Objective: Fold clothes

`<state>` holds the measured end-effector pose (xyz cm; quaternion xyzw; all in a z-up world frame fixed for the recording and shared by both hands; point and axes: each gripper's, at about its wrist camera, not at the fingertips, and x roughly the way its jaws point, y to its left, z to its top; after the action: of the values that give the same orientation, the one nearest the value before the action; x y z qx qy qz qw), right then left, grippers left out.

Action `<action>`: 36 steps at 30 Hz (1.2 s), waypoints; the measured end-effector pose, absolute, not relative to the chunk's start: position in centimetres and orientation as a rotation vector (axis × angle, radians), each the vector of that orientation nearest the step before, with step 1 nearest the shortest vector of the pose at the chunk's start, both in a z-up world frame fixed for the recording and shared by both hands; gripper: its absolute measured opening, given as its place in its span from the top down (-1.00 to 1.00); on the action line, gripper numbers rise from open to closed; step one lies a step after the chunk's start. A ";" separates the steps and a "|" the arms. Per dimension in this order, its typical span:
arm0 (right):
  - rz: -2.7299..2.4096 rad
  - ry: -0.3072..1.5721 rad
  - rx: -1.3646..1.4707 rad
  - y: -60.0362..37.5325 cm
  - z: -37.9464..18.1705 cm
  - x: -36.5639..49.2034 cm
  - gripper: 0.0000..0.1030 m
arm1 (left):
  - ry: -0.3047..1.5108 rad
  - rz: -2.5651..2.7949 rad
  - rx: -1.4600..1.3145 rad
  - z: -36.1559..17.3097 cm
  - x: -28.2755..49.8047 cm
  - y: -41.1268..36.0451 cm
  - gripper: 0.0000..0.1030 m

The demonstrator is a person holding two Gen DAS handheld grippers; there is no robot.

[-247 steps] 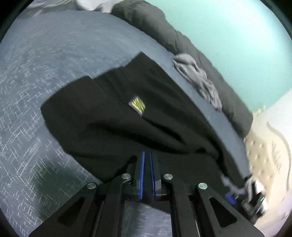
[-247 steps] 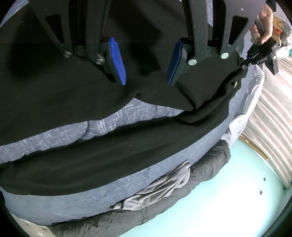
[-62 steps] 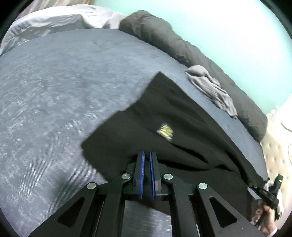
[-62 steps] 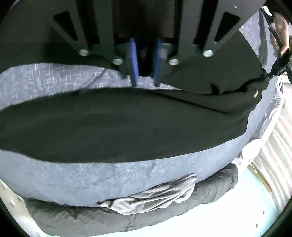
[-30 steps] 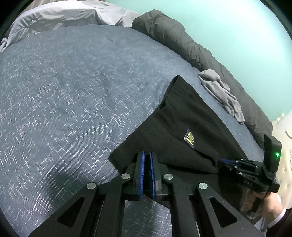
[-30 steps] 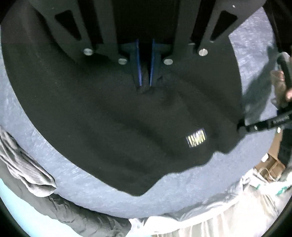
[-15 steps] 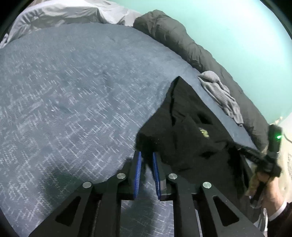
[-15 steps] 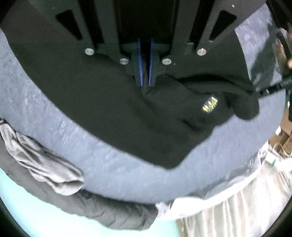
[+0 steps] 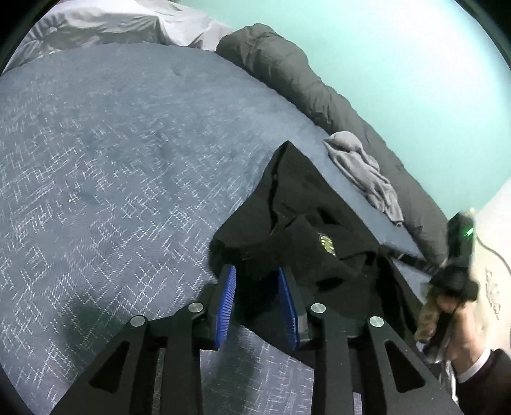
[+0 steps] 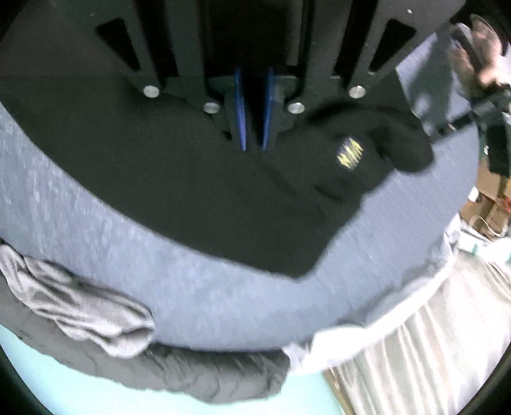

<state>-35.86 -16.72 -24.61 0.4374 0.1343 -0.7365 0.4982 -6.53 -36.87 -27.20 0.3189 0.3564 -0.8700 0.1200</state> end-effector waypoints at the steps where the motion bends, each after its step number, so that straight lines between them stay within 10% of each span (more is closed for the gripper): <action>1: -1.773 0.313 1.054 -17.1 -24.2 -35.8 0.56 | 1.051 -2.541 0.942 -27.4 -6.8 -37.0 0.35; 6: -1.688 0.365 1.052 -21.1 -23.8 -34.4 0.16 | 1.077 -2.542 0.954 -27.9 -7.3 -37.0 0.35; 17: -1.533 0.739 0.975 -32.1 -27.8 -29.4 0.06 | 1.101 -2.539 0.955 -28.5 -7.1 -37.6 0.35; 23: -1.532 0.788 0.963 -33.1 -29.2 -30.0 0.83 | 1.116 -2.537 0.959 -28.6 -6.9 -37.8 0.35; 36: -1.685 0.471 0.936 -32.5 -24.5 -35.3 0.88 | 1.145 -2.497 0.932 -28.7 -6.3 -38.7 0.34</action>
<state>-35.34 -32.46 -24.51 0.3950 0.1987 -0.7110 0.5468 -6.34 -38.66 -28.73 0.3188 0.3918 -0.8546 0.1202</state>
